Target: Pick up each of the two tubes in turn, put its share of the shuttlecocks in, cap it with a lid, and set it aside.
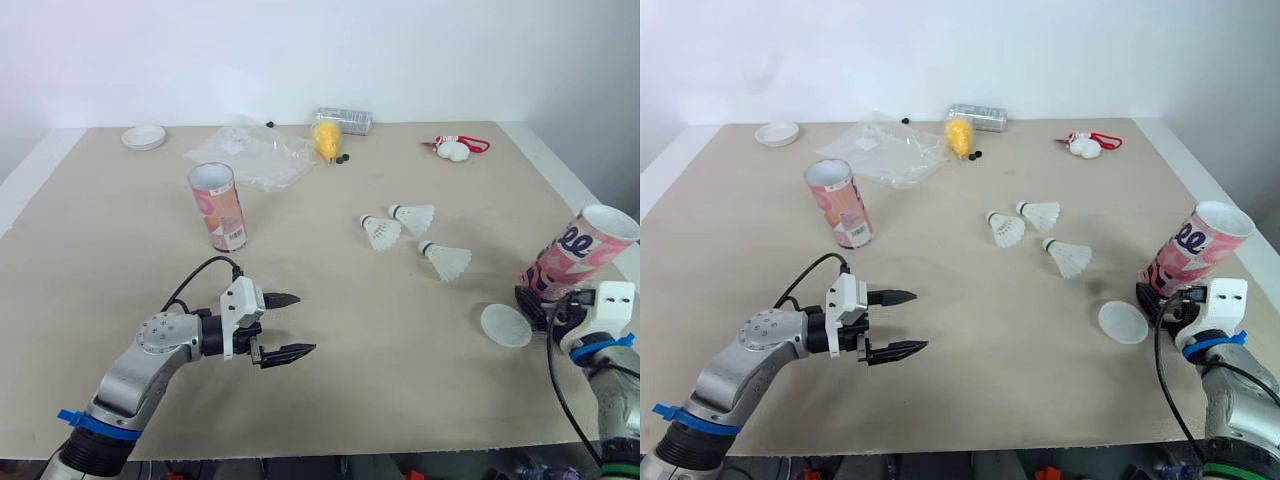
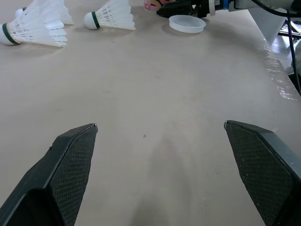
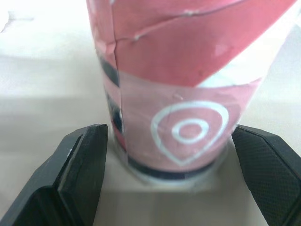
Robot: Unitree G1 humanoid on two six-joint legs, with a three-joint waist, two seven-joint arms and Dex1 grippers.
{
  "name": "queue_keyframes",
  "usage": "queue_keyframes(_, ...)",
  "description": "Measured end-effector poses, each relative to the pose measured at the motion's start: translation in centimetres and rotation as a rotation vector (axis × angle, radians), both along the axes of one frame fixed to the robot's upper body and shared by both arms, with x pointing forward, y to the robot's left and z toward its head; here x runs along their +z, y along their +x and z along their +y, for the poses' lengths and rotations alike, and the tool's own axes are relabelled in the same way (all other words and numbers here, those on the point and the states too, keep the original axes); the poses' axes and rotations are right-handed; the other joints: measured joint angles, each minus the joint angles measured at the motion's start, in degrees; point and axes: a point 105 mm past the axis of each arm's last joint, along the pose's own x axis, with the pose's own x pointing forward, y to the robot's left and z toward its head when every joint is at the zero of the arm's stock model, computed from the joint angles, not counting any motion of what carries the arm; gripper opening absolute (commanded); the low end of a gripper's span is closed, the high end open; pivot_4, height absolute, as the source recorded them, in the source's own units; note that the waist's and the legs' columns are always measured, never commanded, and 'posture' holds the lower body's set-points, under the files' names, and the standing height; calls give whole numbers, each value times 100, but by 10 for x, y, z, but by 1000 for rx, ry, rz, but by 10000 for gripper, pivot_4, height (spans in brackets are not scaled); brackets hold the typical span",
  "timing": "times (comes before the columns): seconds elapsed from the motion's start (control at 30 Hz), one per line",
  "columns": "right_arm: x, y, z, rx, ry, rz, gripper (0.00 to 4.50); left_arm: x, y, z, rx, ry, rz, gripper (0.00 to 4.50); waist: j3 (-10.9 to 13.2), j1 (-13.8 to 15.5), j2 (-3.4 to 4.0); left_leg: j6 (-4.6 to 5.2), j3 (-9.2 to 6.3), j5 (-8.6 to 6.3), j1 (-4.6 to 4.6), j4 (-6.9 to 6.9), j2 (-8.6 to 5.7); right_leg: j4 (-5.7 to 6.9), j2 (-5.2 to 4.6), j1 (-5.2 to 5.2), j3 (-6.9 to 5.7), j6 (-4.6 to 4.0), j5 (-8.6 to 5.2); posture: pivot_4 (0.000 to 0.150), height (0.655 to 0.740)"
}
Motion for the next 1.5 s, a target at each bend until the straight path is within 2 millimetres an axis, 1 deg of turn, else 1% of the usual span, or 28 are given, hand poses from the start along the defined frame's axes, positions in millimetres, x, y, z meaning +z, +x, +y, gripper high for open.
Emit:
queue_keyframes(0.13,1,-8,3,-2,0,13,44490,-2,-2,-2,-18,3,7,45000,0,1,0,0,0,0,-1,-1,0,0,0,-2,0,-1,-1,1500,7400)
queue_keyframes(0.27,2,-13,10,7,19,17,44490,-3,-2,-2,-21,7,5,45000,0,0,1,0,2,0,-1,-1,0,0,-1,-4,2,-2,-1,1500,7400)
queue_keyframes(0.5,18,-36,13,18,42,-6,44490,-7,1,-1,-45,24,10,45000,-1,1,5,0,1,0,-4,-6,0,0,-1,-9,1,-3,-3,1500,7400)
queue_keyframes(0.6,23,-46,18,65,55,10,44490,-7,4,-1,-56,32,2,45000,-1,2,6,0,1,0,-4,-7,-1,0,-1,-10,2,-22,-14,1500,7400)
queue_keyframes(0.73,34,-56,33,187,71,34,44490,-8,6,-1,-69,36,6,45000,-1,-6,6,0,2,0,-4,-7,-1,0,-1,-11,3,-21,-13,1500,7400)
queue_keyframes(0.8,40,-63,47,306,38,72,44490,-9,8,0,-66,41,7,45000,-1,0,8,0,1,0,-3,-8,-1,0,0,-10,3,-21,-14,1500,7400)
queue_keyframes(0.93,55,-67,76,521,-16,82,44490,-11,10,2,-57,46,5,45000,2,-7,2,0,1,0,-3,-5,0,0,0,-10,3,-21,-13,1500,7400)
queue_keyframes(1.0,60,-67,101,682,-55,99,44490,-12,13,5,-29,50,-1,45000,3,-10,0,0,2,0,-3,-4,0,0,0,-11,3,-21,-12,1500,7400)
queue_keyframes(1.07,62,-67,117,776,-73,95,44490,-12,15,7,-7,50,-9,45000,5,-6,-4,0,-2,0,-3,-4,1,0,1,-10,0,-22,-12,1500,7400)
queue_keyframes(1.1,66,-61,146,933,-106,57,44490,-14,23,16,90,46,-28,45000,7,-9,-10,0,1,0,-2,-1,1,-1,0,-9,0,-22,-12,1500,7400)
queue_keyframes(1.13,66,-59,151,954,-111,49,44490,-13,25,17,103,46,-32,45000,11,-10,-17,0,0,0,-5,1,1,-1,0,-10,0,-15,-7,1500,7400)
queue_keyframes(1.17,69,-52,165,1014,-135,13,44490,-12,28,22,156,42,-53,45000,16,-13,-25,0,0,0,-4,1,1,-1,0,-10,0,-3,0,1500,7400)
queue_keyframes(1.23,82,-36,196,1119,-169,-128,44490,-11,37,32,278,22,-78,45000,26,-48,-40,-3,0,2,-4,2,3,-2,2,-12,1,-2,10,1500,7400)
queue_keyframes(1.27,84,-33,205,1153,-176,-157,44490,-10,39,35,311,15,-83,45000,28,-46,-43,-4,-1,3,-4,1,3,-1,2,-12,1,0,11,1500,7400)
queue_keyframes(1.3,86,-25,221,1220,-180,-195,44490,-11,42,45,402,1,-84,45000,30,-41,-49,-4,-5,3,-4,0,3,-2,4,-11,-2,0,10,1500,7400)
queue_keyframes(1.47,78,-8,262,1368,-171,-247,44490,-12,50,73,667,-44,-54,45000,36,35,-58,-9,-12,1,-20,-1,-1,-3,-7,-16,-12,-1,1,1500,7400)
queue_keyframes(1.5,78,-7,266,1379,-167,-252,44490,-13,51,74,683,-48,-50,45000,37,42,-59,-11,-13,-1,-24,-1,-1,-3,-8,-16,-13,-3,1,1500,7400)
